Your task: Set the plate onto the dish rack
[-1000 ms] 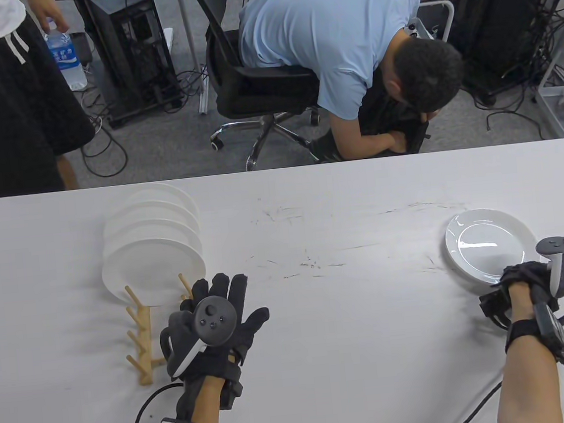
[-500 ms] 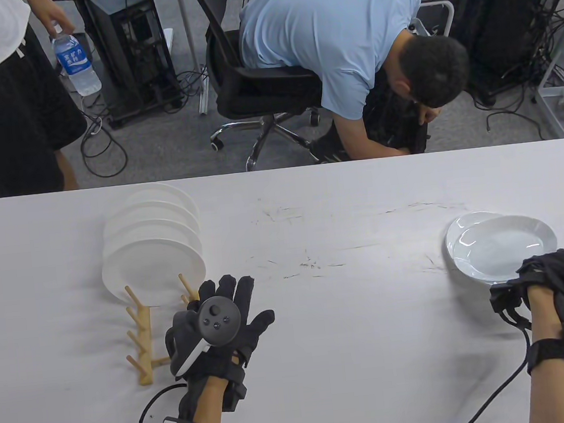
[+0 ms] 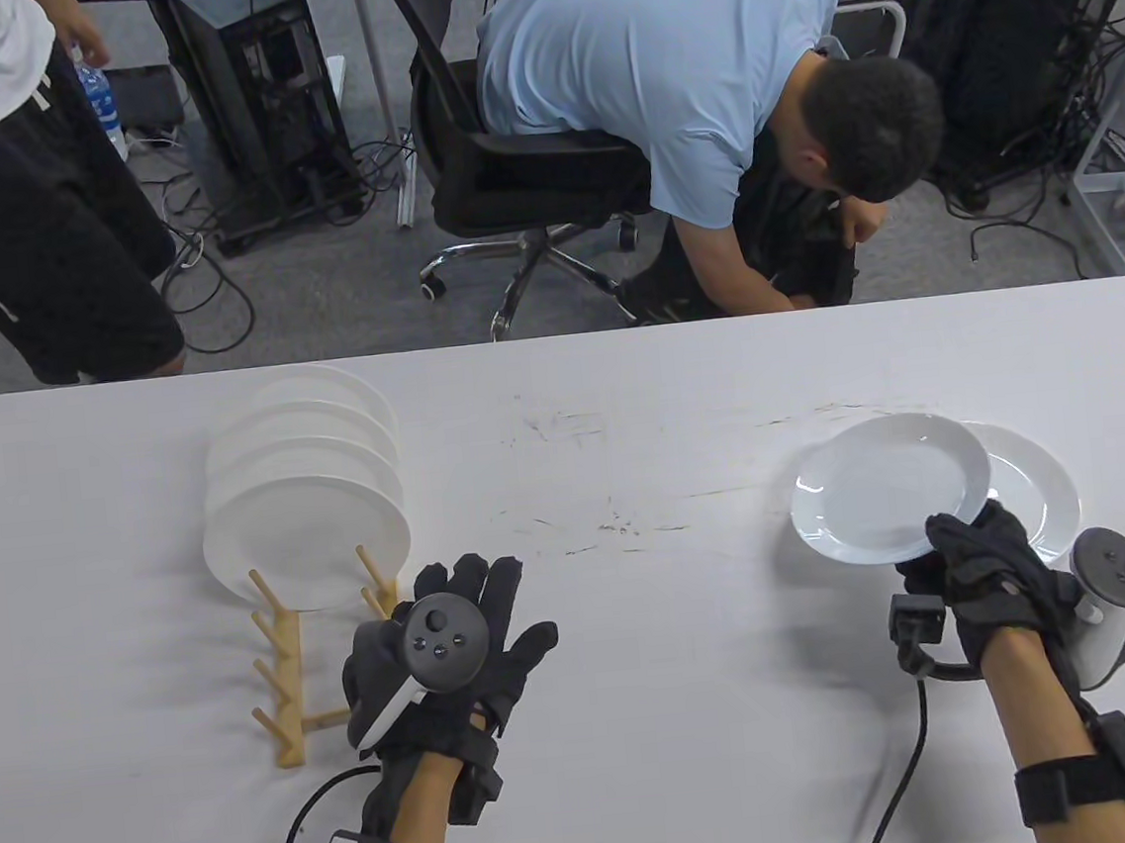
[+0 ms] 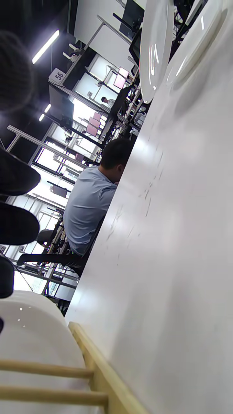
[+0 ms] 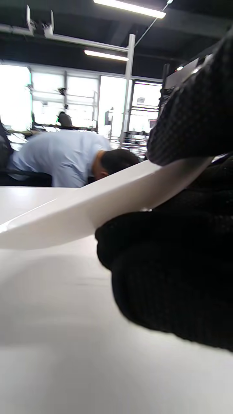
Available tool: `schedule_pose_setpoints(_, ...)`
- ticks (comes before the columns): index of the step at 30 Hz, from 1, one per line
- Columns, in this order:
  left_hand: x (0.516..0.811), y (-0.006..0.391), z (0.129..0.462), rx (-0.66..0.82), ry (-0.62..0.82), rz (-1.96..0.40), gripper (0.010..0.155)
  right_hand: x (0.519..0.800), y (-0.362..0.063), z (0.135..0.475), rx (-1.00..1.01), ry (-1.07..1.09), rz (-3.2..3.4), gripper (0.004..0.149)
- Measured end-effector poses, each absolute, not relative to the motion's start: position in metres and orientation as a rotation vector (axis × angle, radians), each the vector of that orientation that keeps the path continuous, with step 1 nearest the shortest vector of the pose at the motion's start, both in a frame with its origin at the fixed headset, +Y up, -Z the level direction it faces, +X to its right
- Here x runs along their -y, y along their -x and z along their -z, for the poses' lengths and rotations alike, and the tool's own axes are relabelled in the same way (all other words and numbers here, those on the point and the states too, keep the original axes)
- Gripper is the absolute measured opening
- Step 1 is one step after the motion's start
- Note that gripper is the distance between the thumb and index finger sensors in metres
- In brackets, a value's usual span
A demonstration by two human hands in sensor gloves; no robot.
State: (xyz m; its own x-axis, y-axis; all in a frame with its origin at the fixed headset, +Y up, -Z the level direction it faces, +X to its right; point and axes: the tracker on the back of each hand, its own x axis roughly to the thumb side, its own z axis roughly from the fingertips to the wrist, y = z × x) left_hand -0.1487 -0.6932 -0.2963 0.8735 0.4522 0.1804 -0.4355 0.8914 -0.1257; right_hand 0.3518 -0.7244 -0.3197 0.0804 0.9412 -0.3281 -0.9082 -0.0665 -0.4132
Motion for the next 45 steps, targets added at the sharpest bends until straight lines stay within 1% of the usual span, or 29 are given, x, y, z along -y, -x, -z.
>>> schedule_pose_setpoints(6, 0.697, 0.143, 0.294, 0.25, 0.1, -0.635, 0.076, 0.735, -0.312, 0.321, -0.133, 0.426, -1.373, 0.063)
schedule_pose_setpoints(10, 0.711, 0.131, 0.294, 0.272, 0.217, -0.826, 0.077, 0.736, -0.278, 0.322, -0.239, 0.274, -1.399, 0.058)
schedule_pose_setpoints(12, 0.722, 0.125, 0.294, 0.265, 0.32, -1.006, 0.083, 0.736, -0.261, 0.321, -0.292, 0.205, -1.41, 0.056)
schedule_pose_setpoints(14, 0.732, 0.118, 0.294, 0.285, 0.441, -1.219, 0.093, 0.735, -0.246, 0.319, -0.348, 0.147, -1.416, 0.055)
schedule_pose_setpoints(16, 0.743, 0.109, 0.293, 0.359, 0.616, -1.491, 0.099, 0.736, -0.232, 0.316, -0.427, 0.092, -1.391, 0.055)
schedule_pose_setpoints(17, 0.746, 0.107, 0.292, 0.379, 0.668, -1.56, 0.099, 0.736, -0.229, 0.315, -0.452, 0.075, -1.38, 0.055)
schedule_pose_setpoints(18, 0.748, 0.104, 0.292, 0.389, 0.724, -1.628, 0.095, 0.735, -0.225, 0.314, -0.461, 0.04, -1.39, 0.055)
schedule_pose_setpoints(19, 0.749, 0.104, 0.293, 0.384, 0.725, -1.648, 0.086, 0.733, -0.222, 0.314, -0.456, 0.015, -1.426, 0.055)
schedule_pose_setpoints(21, 0.749, 0.107, 0.293, 0.299, 0.663, -1.65, 0.066, 0.724, -0.22, 0.315, -0.411, -0.062, -1.566, 0.055)
schedule_pose_setpoints(22, 0.747, 0.109, 0.293, 0.253, 0.614, -1.641, 0.061, 0.718, -0.22, 0.315, -0.371, -0.115, -1.649, 0.054)
schedule_pose_setpoints(24, 0.735, 0.118, 0.295, 0.205, 0.496, -1.664, 0.055, 0.708, -0.222, 0.312, -0.291, -0.129, -1.703, 0.054)
schedule_pose_setpoints(25, 0.723, 0.125, 0.295, 0.163, 0.429, -1.616, 0.053, 0.702, -0.226, 0.311, -0.217, -0.1, -1.738, 0.057)
schedule_pose_setpoints(27, 0.699, 0.141, 0.296, 0.16, 0.24, -1.436, 0.051, 0.694, -0.235, 0.312, -0.137, -0.123, -1.878, 0.061)
schedule_pose_setpoints(30, 0.653, 0.168, 0.295, 0.123, -0.061, -1.224, 0.048, 0.69, -0.249, 0.314, -0.075, -0.094, -2.113, 0.065)
schedule_pose_setpoints(32, 0.62, 0.189, 0.295, 0.132, -0.227, -1.065, 0.046, 0.692, -0.258, 0.318, -0.072, -0.071, -2.247, 0.07)
schedule_pose_setpoints(33, 0.608, 0.195, 0.294, 0.137, -0.286, -0.999, 0.045, 0.692, -0.261, 0.319, -0.071, -0.06, -2.295, 0.072)
schedule_pose_setpoints(34, 0.59, 0.205, 0.294, 0.148, -0.365, -0.868, 0.045, 0.693, -0.267, 0.32, -0.056, -0.041, -2.373, 0.073)
schedule_pose_setpoints(35, 0.581, 0.209, 0.294, 0.155, -0.394, -0.782, 0.045, 0.694, -0.27, 0.322, -0.05, -0.026, -2.414, 0.074)
schedule_pose_setpoints(36, 0.568, 0.216, 0.296, 0.162, -0.403, -0.636, 0.044, 0.695, -0.275, 0.323, -0.049, 0.001, -2.458, 0.075)
schedule_pose_setpoints(37, 0.558, 0.222, 0.299, 0.148, -0.399, -0.487, 0.044, 0.696, -0.28, 0.324, -0.044, 0.028, -2.474, 0.075)
schedule_pose_setpoints(39, 0.549, 0.232, 0.306, 0.126, -0.363, -0.317, 0.044, 0.699, -0.288, 0.326, -0.065, 0.065, -2.444, 0.075)
schedule_pose_setpoints(42, 0.549, 0.244, 0.317, 0.099, -0.312, -0.155, 0.044, 0.701, -0.294, 0.328, -0.081, 0.09, -2.412, 0.076)
schedule_pose_setpoints(45, 0.561, 0.257, 0.331, 0.063, -0.239, -0.074, 0.044, 0.705, -0.296, 0.329, -0.106, 0.104, -2.417, 0.076)
